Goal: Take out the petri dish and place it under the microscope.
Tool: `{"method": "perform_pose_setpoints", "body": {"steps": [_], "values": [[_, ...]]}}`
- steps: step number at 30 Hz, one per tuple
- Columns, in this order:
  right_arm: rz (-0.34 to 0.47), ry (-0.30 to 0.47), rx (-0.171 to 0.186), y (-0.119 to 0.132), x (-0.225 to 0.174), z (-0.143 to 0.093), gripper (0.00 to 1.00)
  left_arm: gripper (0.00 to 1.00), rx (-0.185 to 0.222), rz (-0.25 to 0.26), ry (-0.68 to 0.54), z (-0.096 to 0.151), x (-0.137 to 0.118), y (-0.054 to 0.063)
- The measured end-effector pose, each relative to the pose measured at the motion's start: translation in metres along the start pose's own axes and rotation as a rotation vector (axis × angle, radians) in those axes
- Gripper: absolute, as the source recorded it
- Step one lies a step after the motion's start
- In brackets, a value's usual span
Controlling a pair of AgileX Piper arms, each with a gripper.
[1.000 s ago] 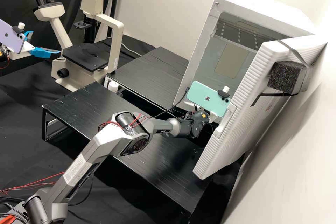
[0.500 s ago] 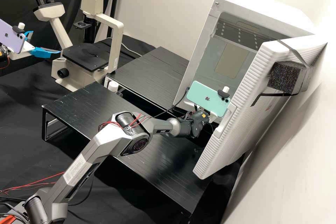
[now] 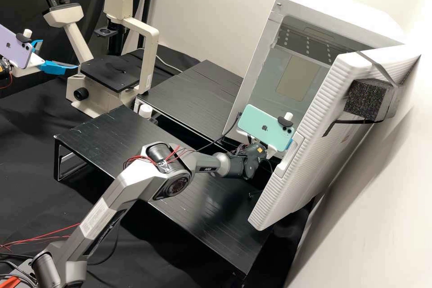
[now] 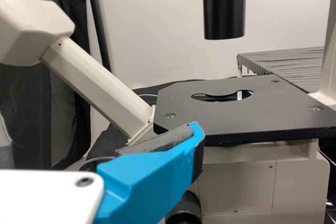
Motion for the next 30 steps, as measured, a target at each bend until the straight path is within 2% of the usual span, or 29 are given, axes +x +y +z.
{"method": "perform_pose_setpoints", "body": {"steps": [9,14,15,24,30], "values": [[0.019,-0.006,0.018,0.018,-0.051,-0.002,0.00,1.00,0.000,0.000,0.000,0.000,0.000,0.000],[0.050,0.021,0.067,0.015,-0.085,-0.003,0.00,1.00,0.000,0.000,0.000,0.000,0.000,0.000],[0.066,0.031,0.076,0.014,-0.095,-0.004,0.00,1.00,0.000,0.000,0.000,0.000,0.000,0.000],[0.118,0.151,0.061,-0.016,-0.161,-0.016,0.00,1.00,0.000,0.000,0.000,0.000,0.000,0.000],[0.131,0.241,0.086,-0.036,-0.204,-0.031,0.00,1.00,0.000,0.000,0.000,0.000,0.000,0.000]]}}
